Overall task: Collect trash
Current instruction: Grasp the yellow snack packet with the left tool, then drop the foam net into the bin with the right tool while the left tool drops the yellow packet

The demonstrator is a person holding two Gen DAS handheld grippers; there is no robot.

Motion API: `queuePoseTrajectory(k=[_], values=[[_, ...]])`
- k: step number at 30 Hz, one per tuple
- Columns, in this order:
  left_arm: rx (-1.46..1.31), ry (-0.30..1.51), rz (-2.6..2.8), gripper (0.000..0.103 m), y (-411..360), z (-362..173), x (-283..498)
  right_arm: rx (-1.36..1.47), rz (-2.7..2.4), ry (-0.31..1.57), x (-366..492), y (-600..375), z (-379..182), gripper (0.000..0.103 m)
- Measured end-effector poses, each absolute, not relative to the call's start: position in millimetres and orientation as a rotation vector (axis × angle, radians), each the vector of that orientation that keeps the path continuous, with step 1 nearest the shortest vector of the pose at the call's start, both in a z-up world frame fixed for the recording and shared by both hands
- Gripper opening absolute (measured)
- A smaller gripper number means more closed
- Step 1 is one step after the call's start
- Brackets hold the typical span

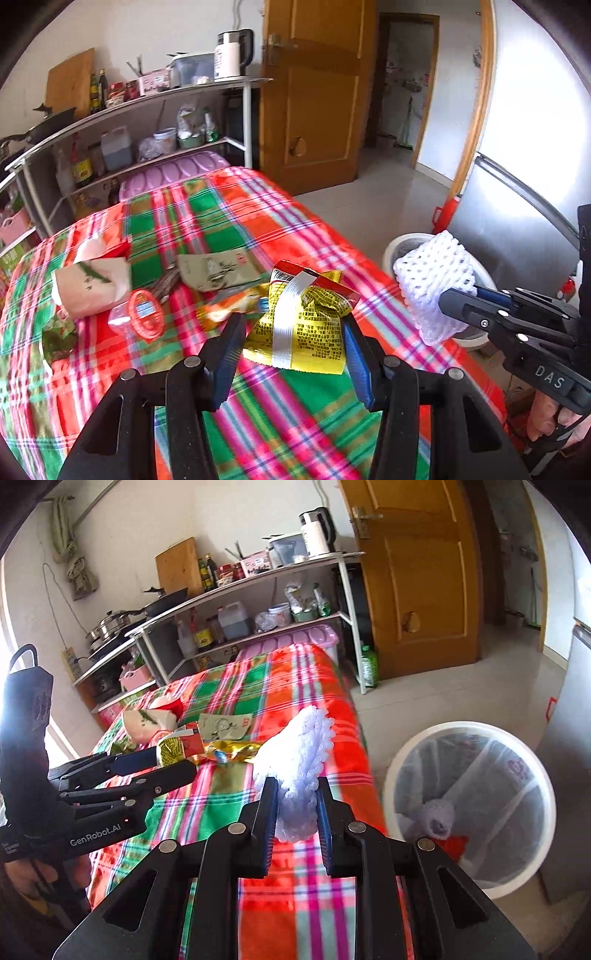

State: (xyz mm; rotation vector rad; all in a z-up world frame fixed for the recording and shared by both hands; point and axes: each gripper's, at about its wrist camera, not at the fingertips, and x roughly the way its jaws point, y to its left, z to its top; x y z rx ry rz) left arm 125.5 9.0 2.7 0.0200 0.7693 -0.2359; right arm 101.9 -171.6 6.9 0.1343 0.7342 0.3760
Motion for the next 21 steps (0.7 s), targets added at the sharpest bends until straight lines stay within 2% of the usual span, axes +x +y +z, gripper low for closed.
queuePoseTrajectory(k=[12,21], values=[[0.062,0.742,-0.336,0.052,-59,13,136,0.158,0.224,0.697,90,-234,17,0.021],[0.084,0.773,-0.388,0.052,-113,1,155,0.174,0.085,0.713,88,-290,7,0.021]])
